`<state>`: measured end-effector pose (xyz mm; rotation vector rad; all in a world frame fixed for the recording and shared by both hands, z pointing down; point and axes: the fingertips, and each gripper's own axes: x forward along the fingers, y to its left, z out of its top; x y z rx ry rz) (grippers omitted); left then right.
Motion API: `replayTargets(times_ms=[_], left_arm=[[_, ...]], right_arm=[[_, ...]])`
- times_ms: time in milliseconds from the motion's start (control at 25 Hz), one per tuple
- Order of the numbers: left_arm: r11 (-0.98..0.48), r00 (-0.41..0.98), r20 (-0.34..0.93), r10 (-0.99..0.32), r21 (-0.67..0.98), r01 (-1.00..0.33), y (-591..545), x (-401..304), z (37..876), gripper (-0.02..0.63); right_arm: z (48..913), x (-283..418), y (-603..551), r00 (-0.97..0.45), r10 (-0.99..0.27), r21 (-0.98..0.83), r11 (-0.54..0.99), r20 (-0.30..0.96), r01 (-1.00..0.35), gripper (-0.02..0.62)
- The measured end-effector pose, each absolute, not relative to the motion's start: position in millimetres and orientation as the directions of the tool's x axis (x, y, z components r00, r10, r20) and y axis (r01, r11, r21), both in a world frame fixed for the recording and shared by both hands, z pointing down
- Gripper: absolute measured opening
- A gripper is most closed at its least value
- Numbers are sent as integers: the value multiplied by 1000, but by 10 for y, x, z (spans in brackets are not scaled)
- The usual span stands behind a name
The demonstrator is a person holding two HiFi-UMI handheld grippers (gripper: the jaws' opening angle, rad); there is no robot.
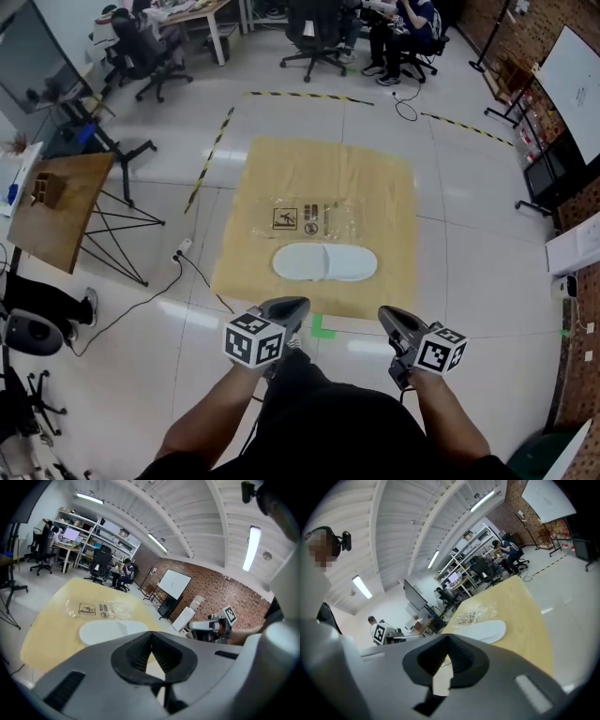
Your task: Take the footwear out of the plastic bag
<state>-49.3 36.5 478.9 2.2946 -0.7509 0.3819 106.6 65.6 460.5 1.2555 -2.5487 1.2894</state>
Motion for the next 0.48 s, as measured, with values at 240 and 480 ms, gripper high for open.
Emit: replayTargets(times_ms=[240,480], left_arm=[[-513,689,484,-540,460,-725,1499,-438,4837,6],[-502,634,525,-567,390,-772,2435,-398,4523,6]], right_arm=[[4502,1299,1675,-731,-613,-634,445,299,-632,0],[4538,1515,2444,-725,-613,-637,430,314,-640,0]])
